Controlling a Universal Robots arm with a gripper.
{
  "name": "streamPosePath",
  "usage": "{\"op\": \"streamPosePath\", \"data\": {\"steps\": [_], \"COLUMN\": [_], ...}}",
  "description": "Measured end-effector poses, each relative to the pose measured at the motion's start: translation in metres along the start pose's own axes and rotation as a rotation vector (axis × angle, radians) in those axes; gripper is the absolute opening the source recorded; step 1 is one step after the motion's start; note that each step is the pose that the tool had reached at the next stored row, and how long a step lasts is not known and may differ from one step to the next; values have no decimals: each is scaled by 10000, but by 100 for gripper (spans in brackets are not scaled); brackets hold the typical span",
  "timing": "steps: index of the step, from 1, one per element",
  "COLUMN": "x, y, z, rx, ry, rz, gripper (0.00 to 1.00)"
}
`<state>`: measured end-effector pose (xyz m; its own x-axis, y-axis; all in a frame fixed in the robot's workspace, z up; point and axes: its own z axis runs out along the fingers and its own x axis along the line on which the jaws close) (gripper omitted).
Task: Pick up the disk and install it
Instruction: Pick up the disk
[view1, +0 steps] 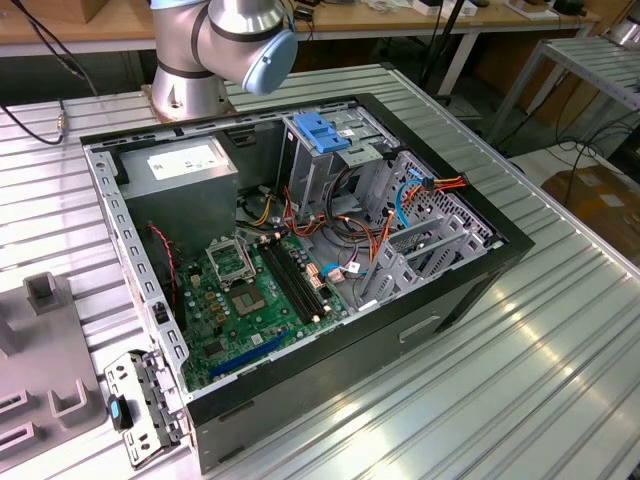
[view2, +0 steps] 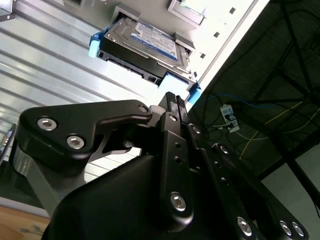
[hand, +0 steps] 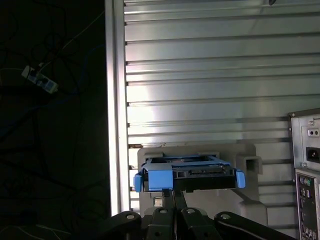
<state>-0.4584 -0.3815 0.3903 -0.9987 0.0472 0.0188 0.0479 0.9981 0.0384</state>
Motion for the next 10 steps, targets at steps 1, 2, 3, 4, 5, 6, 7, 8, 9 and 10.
{"op": "streamPosePath", "data": {"steps": [1,2,3,4,5,6,7,8,9,10], "x": [0,0,0,0,0,0,0,0,0,0], "y": [0,0,0,0,0,0,0,0,0,0], "z": [0,0,0,0,0,0,0,0,0,0], "rx": [0,0,0,0,0,0,0,0,1,1], "ry": [0,0,0,0,0,1,0,1,1,2], "rz": [-3,-4,-4,-5,-7,-9,-12,-20,-26,-36], "gripper": [15,15,15,15,15,15,15,15,15,15]}}
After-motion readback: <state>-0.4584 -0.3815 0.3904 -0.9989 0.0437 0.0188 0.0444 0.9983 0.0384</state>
